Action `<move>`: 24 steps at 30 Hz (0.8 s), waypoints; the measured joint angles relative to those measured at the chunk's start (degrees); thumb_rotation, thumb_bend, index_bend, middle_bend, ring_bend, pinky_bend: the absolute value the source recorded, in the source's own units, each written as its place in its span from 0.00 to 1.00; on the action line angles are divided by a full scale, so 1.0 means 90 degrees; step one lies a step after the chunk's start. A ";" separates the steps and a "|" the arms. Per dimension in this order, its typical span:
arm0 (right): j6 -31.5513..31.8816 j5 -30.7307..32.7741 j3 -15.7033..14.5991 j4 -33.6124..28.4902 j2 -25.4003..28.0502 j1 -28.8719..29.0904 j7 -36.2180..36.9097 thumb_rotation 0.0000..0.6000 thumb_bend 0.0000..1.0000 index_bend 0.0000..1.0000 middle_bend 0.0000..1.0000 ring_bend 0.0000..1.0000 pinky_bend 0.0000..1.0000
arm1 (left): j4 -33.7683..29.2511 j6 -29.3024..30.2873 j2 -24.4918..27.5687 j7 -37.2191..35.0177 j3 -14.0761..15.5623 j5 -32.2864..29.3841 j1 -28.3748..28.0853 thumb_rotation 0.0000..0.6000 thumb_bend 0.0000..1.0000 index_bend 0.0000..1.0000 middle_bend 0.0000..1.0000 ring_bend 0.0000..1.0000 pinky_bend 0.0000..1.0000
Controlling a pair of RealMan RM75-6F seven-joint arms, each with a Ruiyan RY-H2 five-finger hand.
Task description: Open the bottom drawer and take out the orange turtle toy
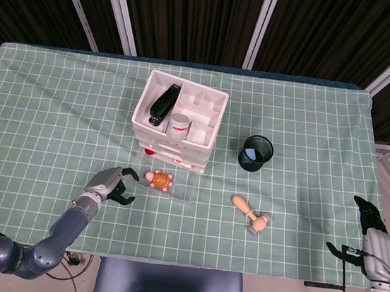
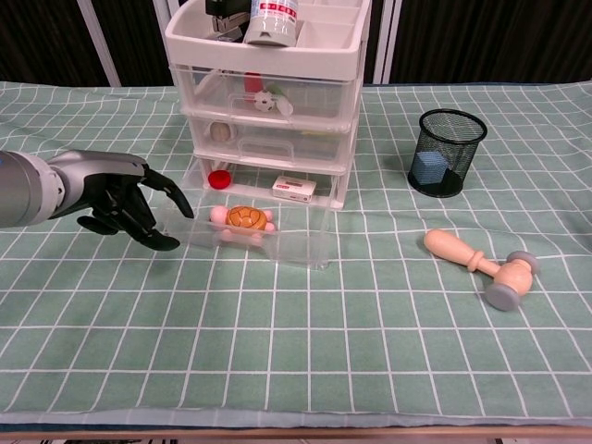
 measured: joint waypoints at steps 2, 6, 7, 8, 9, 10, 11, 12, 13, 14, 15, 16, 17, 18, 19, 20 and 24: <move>-0.0001 0.0001 0.0003 0.0001 -0.0001 0.0002 0.0000 1.00 0.09 0.00 0.10 0.00 0.18 | 0.0011 0.0050 0.0000 0.0045 -0.0017 0.0081 -0.0043 1.00 0.19 0.29 1.00 1.00 1.00; -0.0010 0.0010 0.0005 -0.0004 0.0005 0.0003 0.0009 1.00 0.09 0.00 0.10 0.00 0.18 | 0.0084 0.0227 -0.0035 0.0162 -0.0107 0.0251 -0.0161 1.00 0.20 0.29 1.00 1.00 1.00; -0.0014 0.0010 0.0004 -0.0006 0.0006 0.0004 0.0012 1.00 0.09 0.00 0.10 0.00 0.18 | 0.0137 0.0303 -0.0069 0.0206 -0.0143 0.0284 -0.0207 1.00 0.21 0.29 1.00 1.00 1.00; -0.0018 0.0007 0.0001 -0.0006 0.0007 0.0005 0.0015 1.00 0.09 0.00 0.10 0.00 0.18 | 0.0187 0.0352 -0.0098 0.0257 -0.0172 0.0300 -0.0252 1.00 0.22 0.29 1.00 1.00 1.00; -0.0022 0.0005 -0.0002 -0.0006 0.0006 0.0006 0.0017 1.00 0.09 0.00 0.10 0.00 0.18 | 0.0242 0.0384 -0.0128 0.0319 -0.0201 0.0304 -0.0304 1.00 0.22 0.29 1.00 1.00 1.00; -0.0026 0.0002 -0.0005 -0.0009 0.0005 0.0006 0.0022 1.00 0.09 0.00 0.09 0.00 0.18 | 0.0319 0.0407 -0.0166 0.0408 -0.0245 0.0292 -0.0384 1.00 0.23 0.29 1.00 1.00 1.00; -0.0027 -0.0003 -0.0008 -0.0010 0.0005 0.0007 0.0026 1.00 0.09 0.00 0.09 0.00 0.18 | 0.0385 0.0417 -0.0196 0.0479 -0.0282 0.0262 -0.0451 1.00 0.23 0.29 1.00 1.00 1.00; -0.0027 -0.0008 -0.0010 -0.0010 0.0004 0.0007 0.0025 1.00 0.09 0.00 0.09 0.00 0.18 | 0.0452 0.0422 -0.0223 0.0555 -0.0314 0.0211 -0.0519 1.00 0.23 0.29 1.00 1.00 1.00; -0.0027 -0.0011 -0.0012 -0.0011 0.0003 0.0007 0.0026 1.00 0.09 0.00 0.09 0.00 0.18 | 0.0542 0.0426 -0.0261 0.0669 -0.0350 0.0119 -0.0612 1.00 0.23 0.29 1.00 1.00 1.00; -0.0028 -0.0011 -0.0014 -0.0013 0.0003 0.0007 0.0028 1.00 0.09 0.00 0.09 0.00 0.18 | 0.0608 0.0426 -0.0289 0.0761 -0.0372 0.0036 -0.0682 1.00 0.23 0.29 1.00 1.00 1.00; -0.0029 -0.0011 -0.0014 -0.0014 0.0003 0.0006 0.0029 1.00 0.09 0.00 0.09 0.00 0.18 | 0.0672 0.0426 -0.0319 0.0854 -0.0392 -0.0054 -0.0752 1.00 0.23 0.29 1.00 1.00 1.00; -0.0029 -0.0009 -0.0014 -0.0015 0.0004 0.0006 0.0031 1.00 0.09 0.00 0.09 0.00 0.18 | 0.0750 0.0425 -0.0358 0.0978 -0.0412 -0.0176 -0.0841 1.00 0.23 0.29 1.00 1.00 1.00; -0.0030 -0.0003 -0.0012 -0.0021 0.0006 0.0006 0.0031 1.00 0.09 0.00 0.09 0.00 0.18 | 0.0806 0.0422 -0.0390 0.1071 -0.0424 -0.0271 -0.0907 1.00 0.23 0.30 1.00 1.00 1.00; -0.0031 0.0001 -0.0011 -0.0023 0.0007 0.0006 0.0031 1.00 0.09 0.00 0.09 0.00 0.18 | 0.0863 0.0417 -0.0424 0.1168 -0.0433 -0.0371 -0.0974 1.00 0.23 0.32 1.00 1.00 1.00; -0.0033 0.0007 -0.0009 -0.0025 0.0008 0.0006 0.0032 1.00 0.09 0.00 0.10 0.00 0.18 | 0.0940 0.0406 -0.0475 0.1298 -0.0444 -0.0511 -0.1065 1.00 0.23 0.32 1.00 1.00 1.00; -0.0034 0.0013 -0.0007 -0.0026 0.0009 0.0005 0.0034 1.00 0.09 0.00 0.09 0.00 0.18 | 0.0998 0.0398 -0.0517 0.1392 -0.0451 -0.0619 -0.1131 1.00 0.23 0.33 1.00 1.00 1.00; -0.0047 0.0036 0.0001 -0.0028 0.0011 0.0006 0.0051 1.00 0.09 0.00 0.10 0.00 0.18 | 0.1266 0.0379 -0.0734 0.1735 -0.0468 -0.1046 -0.1392 1.00 0.24 0.34 1.00 1.00 1.00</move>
